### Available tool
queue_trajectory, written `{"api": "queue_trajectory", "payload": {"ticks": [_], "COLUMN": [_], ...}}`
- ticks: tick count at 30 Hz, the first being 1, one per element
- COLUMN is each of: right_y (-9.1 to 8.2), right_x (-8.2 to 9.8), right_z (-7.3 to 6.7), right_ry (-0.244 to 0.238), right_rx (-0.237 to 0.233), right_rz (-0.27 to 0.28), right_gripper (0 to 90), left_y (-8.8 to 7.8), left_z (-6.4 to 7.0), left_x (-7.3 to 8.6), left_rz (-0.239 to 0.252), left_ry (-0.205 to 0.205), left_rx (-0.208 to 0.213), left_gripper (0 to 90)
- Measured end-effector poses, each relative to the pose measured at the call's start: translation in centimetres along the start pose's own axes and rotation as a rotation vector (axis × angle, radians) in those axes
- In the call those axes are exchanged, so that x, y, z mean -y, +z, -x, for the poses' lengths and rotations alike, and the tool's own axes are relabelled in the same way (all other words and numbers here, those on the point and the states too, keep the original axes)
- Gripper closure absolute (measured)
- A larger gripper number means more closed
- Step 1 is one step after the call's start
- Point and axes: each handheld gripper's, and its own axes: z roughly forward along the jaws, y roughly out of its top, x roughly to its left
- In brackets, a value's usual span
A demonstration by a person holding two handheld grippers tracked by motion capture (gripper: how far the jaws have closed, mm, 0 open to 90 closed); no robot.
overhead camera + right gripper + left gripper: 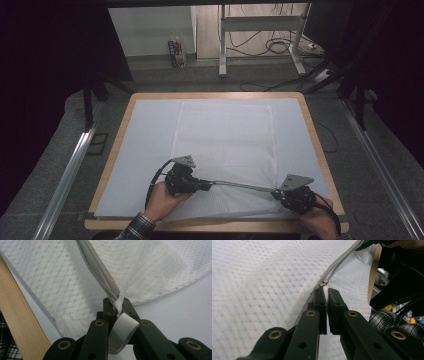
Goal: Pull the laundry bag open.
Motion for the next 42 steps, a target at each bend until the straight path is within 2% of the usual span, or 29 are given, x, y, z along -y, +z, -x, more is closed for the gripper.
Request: {"api": "queue_trajectory", "payload": {"ticks": [16, 25, 27, 32, 34, 42], "right_y": [-1.0, -1.2, -1.2, -1.2, -1.2, -1.4], "right_x": [-0.1, -0.1, -0.1, -0.2, -0.1, 0.0], "right_z": [0.1, 0.1, 0.1, -0.1, -0.1, 0.0], "right_ry": [0.009, 0.014, 0.013, 0.01, 0.016, 0.018], "right_rx": [0.004, 0.005, 0.003, -0.003, -0.003, 0.003], "right_rz": [0.065, 0.076, 0.077, 0.078, 0.078, 0.078], "right_gripper": [84.1, 84.1, 84.1, 84.2, 84.2, 84.3], "left_y": [-2.1, -3.6, -3.8, -4.0, -4.3, -5.2], "left_z": [-0.2, -0.4, -0.4, -0.3, -0.4, -0.6], "left_x": [1.5, 2.5, 2.7, 3.1, 3.3, 4.2], "left_rz": [0.029, 0.054, 0.059, 0.047, 0.054, 0.069], "left_ry": [-0.027, -0.048, -0.052, -0.049, -0.057, -0.083], "left_rx": [-0.02, -0.045, -0.04, -0.061, -0.054, -0.08], "left_gripper": [87.3, 87.2, 87.3, 87.3, 87.3, 87.3]}}
